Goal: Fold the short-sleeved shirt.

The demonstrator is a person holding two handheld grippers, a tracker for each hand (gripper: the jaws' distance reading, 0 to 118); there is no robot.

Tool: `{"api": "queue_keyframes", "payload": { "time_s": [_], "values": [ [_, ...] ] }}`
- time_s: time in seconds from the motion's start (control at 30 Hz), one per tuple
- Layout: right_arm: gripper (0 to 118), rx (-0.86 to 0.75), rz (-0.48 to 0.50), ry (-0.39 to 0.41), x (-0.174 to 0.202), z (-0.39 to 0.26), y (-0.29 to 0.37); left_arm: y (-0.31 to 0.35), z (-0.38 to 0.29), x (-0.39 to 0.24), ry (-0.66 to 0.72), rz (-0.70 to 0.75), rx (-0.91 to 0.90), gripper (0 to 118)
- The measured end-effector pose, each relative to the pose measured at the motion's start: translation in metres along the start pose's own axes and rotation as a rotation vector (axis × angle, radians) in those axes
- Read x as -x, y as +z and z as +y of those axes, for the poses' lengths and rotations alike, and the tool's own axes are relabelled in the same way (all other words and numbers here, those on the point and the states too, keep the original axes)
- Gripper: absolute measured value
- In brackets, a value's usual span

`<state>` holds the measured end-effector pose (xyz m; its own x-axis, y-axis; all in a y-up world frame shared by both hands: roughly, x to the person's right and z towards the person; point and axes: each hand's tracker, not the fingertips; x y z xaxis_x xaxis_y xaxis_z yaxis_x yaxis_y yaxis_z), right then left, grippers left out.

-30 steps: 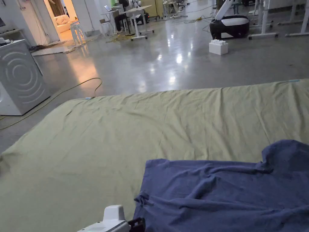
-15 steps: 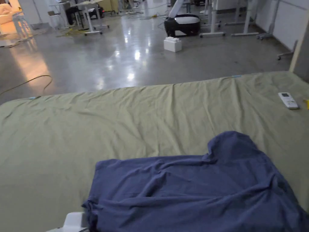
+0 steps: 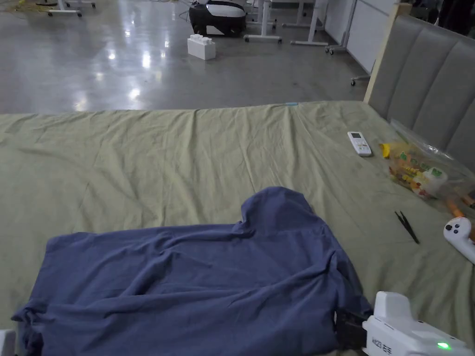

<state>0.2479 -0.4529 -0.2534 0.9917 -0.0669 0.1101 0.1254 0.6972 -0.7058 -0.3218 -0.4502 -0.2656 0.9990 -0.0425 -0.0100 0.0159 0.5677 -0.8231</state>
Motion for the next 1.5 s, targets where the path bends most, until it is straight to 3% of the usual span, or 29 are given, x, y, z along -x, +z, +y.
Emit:
{"api": "queue_keyframes", "payload": {
  "time_s": [0.07, 0.13, 0.2, 0.3, 0.43, 0.6, 0.83, 0.9, 0.97, 1.0, 1.03, 1.13, 1.23, 1.4, 1.5],
  "values": [
    [56, -0.002, -0.074, 0.119, 0.01, -0.003, -0.009, 0.001, -0.002, 0.001, 0.005, -0.002, -0.006, 10],
    [9, -0.022, -0.058, 0.098, 0.012, 0.002, -0.001, 0.002, 0.001, 0.0, 0.019, -0.002, -0.001, 7],
    [9, -0.032, -0.042, 0.066, 0.018, 0.008, 0.016, 0.014, 0.006, 0.005, 0.045, -0.026, -0.008, 6],
    [9, -0.08, -0.049, 0.134, 0.02, 0.01, 0.043, 0.05, 0.004, 0.005, 0.054, -0.05, -0.07, 6],
    [9, -0.122, -0.072, 0.118, 0.018, 0.006, 0.076, 0.098, -0.012, 0.024, 0.262, -0.132, -0.198, 6],
    [9, -0.135, -0.089, 0.09, 0.011, -0.021, 0.115, 0.136, -0.056, 0.037, 0.243, -0.124, -0.17, 6],
    [9, -0.067, -0.068, 0.055, -0.011, -0.085, 0.152, 0.136, -0.135, 0.06, 0.319, -0.153, -0.091, 6],
    [12, -0.022, -0.059, 0.04, -0.009, -0.099, 0.149, 0.132, -0.149, 0.059, 0.383, -0.202, -0.128, 19],
    [50, -0.041, -0.057, 0.038, -0.01, -0.11, 0.147, 0.132, -0.154, 0.061, 0.42, -0.191, -0.142, 66],
    [69, -0.048, -0.104, 0.062, -0.013, -0.112, 0.147, 0.133, -0.156, 0.063, 0.426, -0.183, -0.14, 81],
    [74, -0.048, -0.116, 0.069, -0.015, -0.113, 0.148, 0.136, -0.157, 0.065, 0.426, -0.18, -0.144, 84],
    [73, -0.101, -0.076, 0.026, -0.026, -0.104, 0.166, 0.163, -0.147, 0.067, 0.35, -0.1, -0.26, 84],
    [73, -0.269, -0.016, 0.065, -0.022, -0.082, 0.202, 0.208, -0.122, 0.053, 0.155, 0.083, -0.424, 84],
    [73, -0.507, 0.066, 0.1, 0.015, -0.04, 0.272, 0.31, -0.078, 0.001, 0.021, 0.025, -0.743, 85],
    [73, -0.634, 0.124, 0.107, 0.039, -0.026, 0.309, 0.351, -0.072, -0.021, -0.066, 0.09, -0.838, 85]
  ]
}}
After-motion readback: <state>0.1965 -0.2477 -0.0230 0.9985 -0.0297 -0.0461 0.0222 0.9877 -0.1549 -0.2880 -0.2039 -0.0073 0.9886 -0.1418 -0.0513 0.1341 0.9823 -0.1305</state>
